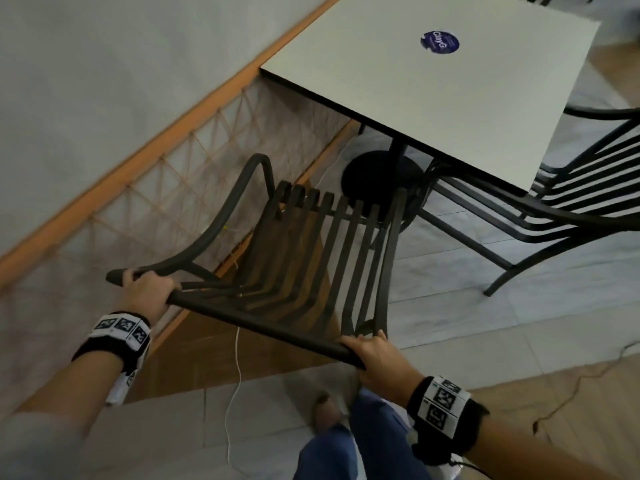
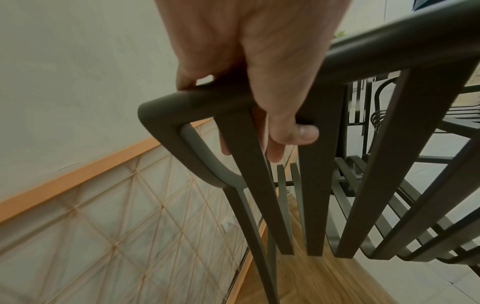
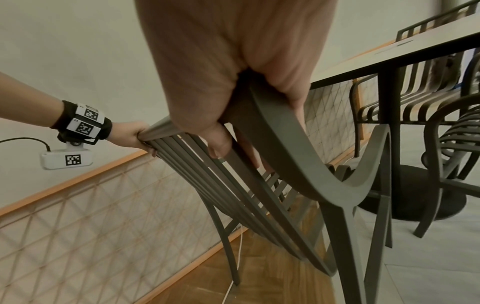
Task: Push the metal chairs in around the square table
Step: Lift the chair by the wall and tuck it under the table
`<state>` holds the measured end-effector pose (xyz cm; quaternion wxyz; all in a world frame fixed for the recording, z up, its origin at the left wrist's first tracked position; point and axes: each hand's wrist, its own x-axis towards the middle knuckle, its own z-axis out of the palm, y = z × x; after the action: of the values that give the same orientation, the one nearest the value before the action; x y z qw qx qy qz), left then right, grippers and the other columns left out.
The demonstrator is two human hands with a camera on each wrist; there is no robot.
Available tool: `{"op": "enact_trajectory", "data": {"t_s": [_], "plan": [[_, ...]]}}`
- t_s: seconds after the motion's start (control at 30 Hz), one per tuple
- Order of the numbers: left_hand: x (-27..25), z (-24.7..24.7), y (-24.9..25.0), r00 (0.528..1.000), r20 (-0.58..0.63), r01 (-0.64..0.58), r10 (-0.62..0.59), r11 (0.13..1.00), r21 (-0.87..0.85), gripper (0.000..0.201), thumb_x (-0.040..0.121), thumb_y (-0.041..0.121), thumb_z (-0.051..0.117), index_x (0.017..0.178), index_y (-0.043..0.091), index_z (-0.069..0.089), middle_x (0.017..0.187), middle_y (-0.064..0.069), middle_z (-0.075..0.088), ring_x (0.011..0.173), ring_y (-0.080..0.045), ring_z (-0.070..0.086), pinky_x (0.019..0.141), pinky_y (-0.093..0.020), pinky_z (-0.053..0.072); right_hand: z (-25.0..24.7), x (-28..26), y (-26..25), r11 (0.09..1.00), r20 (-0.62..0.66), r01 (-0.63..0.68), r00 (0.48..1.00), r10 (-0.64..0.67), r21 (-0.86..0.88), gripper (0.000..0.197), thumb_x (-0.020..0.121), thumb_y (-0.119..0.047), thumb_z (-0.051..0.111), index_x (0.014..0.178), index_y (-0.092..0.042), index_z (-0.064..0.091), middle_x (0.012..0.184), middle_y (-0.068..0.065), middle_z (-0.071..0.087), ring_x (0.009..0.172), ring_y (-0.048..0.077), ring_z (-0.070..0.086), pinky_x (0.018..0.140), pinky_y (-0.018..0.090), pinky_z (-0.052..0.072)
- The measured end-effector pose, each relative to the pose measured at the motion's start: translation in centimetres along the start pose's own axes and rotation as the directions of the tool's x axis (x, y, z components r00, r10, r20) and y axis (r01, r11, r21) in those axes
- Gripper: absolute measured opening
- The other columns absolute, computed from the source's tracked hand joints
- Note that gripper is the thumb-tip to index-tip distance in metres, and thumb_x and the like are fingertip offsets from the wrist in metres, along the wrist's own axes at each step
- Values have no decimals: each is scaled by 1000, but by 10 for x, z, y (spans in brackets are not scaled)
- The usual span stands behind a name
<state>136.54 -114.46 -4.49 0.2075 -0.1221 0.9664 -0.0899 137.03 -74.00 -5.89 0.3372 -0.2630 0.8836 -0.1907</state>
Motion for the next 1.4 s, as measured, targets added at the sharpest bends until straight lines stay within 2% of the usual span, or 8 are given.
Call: {"op": "enact_trajectory", "data": {"t_s": [0.37,0.67,0.87,1.07,1.2,1.27,1.33,1.4], "plan": [[95,-50,17,998,-25,-62,61,997,-38,19,84,12,57,84,29,66,87,-1,66,105,-31,55,109,-49,23,-49,55,23,997,-76,-55,995,60,62,31,86,-18,50,110,-36,45,101,-2,63,99,18,57,106,53,34],[153,-92,34,998,-2,-66,66,996,-60,21,85,9,56,91,26,65,102,-6,62,121,-38,37,114,-51,15,-92,92,28,993,-59,-86,994,91,85,32,89,-18,49,118,-32,45,115,0,59,112,19,51,113,50,23],[212,-103,25,977,-93,-194,189,980,-43,24,80,9,62,94,28,67,94,1,68,108,-24,56,113,-51,18,-109,117,23,978,-109,-113,985,133,173,29,90,-23,48,116,-35,47,113,-4,60,110,14,53,113,49,24],[250,-123,26,954,-123,-273,274,962,22,26,86,11,56,103,28,65,106,0,67,115,-25,51,111,-49,22,-126,138,18,958,-80,-181,976,203,222,32,89,-24,48,119,-37,45,118,-4,58,113,15,51,116,51,17],[266,-131,22,952,-78,-294,297,955,48,29,86,11,53,105,30,64,103,3,67,112,-21,53,111,-49,23,-136,144,10,947,-99,-189,970,220,259,31,91,-23,48,120,-34,47,113,-6,58,100,4,44,112,47,21],[271,-131,23,947,-91,-308,308,951,14,26,85,10,55,99,29,66,99,2,68,110,-24,54,110,-50,24,-139,145,8,947,-118,-186,968,222,262,30,90,-24,48,119,-34,48,103,-14,54,91,-3,39,112,46,24],[271,-130,24,945,-94,-315,314,949,-1,24,83,10,58,95,29,67,96,1,68,109,-26,54,110,-51,25,-141,144,9,948,-106,-166,974,201,273,30,90,-27,48,119,-38,48,105,-15,54,85,-10,39,109,44,31],[272,-127,22,941,-97,-327,325,945,-6,22,80,11,62,90,30,67,91,2,68,106,-24,56,109,-52,25,-146,140,11,946,-54,-152,983,174,287,39,88,-39,50,123,-53,38,122,-9,51,102,-5,40,105,43,35]]}}
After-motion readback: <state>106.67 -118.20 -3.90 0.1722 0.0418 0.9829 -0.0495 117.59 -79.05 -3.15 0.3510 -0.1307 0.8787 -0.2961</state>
